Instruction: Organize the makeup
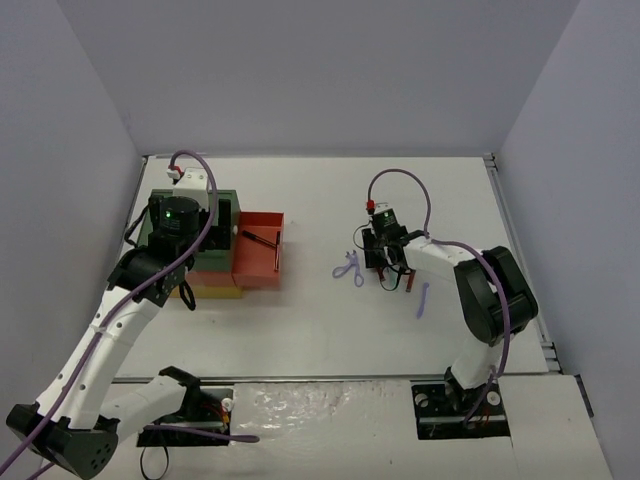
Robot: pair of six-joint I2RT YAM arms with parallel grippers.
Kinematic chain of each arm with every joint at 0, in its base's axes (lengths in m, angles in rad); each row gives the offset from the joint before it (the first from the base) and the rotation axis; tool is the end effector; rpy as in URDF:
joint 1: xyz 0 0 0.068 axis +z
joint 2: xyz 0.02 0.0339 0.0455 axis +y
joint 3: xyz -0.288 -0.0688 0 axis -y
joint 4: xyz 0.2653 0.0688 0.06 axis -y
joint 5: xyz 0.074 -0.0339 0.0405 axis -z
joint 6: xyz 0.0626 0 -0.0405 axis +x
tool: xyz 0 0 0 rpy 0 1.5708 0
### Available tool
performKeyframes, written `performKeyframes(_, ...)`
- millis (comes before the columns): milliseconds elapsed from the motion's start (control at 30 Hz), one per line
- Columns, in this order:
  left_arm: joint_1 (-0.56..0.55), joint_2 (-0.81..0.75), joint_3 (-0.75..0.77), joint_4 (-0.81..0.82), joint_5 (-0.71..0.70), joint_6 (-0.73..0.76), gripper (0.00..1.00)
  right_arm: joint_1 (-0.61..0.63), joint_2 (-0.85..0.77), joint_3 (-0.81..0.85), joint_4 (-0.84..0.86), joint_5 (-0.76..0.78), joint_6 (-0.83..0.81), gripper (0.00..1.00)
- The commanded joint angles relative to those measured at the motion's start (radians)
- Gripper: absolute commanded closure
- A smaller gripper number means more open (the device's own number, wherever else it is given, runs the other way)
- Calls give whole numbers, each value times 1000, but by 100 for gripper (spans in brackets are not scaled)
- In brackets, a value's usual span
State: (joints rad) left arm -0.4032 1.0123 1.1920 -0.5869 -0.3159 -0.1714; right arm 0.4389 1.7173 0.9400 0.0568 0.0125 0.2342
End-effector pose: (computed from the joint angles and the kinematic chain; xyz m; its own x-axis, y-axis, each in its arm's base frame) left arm 0.2286 -0.0764 0.4113 -0.3778 -0.0151 -0.9258 0.0468 0.9983 -0.0354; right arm 0.3587 0.1675 0.1650 -0.6776 -0.0617 -0.7329 -0.2664 0.9494 0.1664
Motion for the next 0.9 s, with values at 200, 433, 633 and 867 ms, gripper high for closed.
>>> performKeyframes(200, 47, -72, -27, 151, -15, 42, 3, 2, 30, 41, 40, 66, -5, 96)
performKeyframes(433, 71, -96, -48, 175, 18, 17, 3, 44, -160, 134, 20, 13, 65, 100)
performKeyframes(633, 102, -119, -72, 208, 44, -5, 3, 215, -161, 325, 59, 22, 192, 100)
performKeyframes(867, 112, -146, -112, 249, 51, 0, 3, 352, 2, 501, 229, -2, 351, 100)
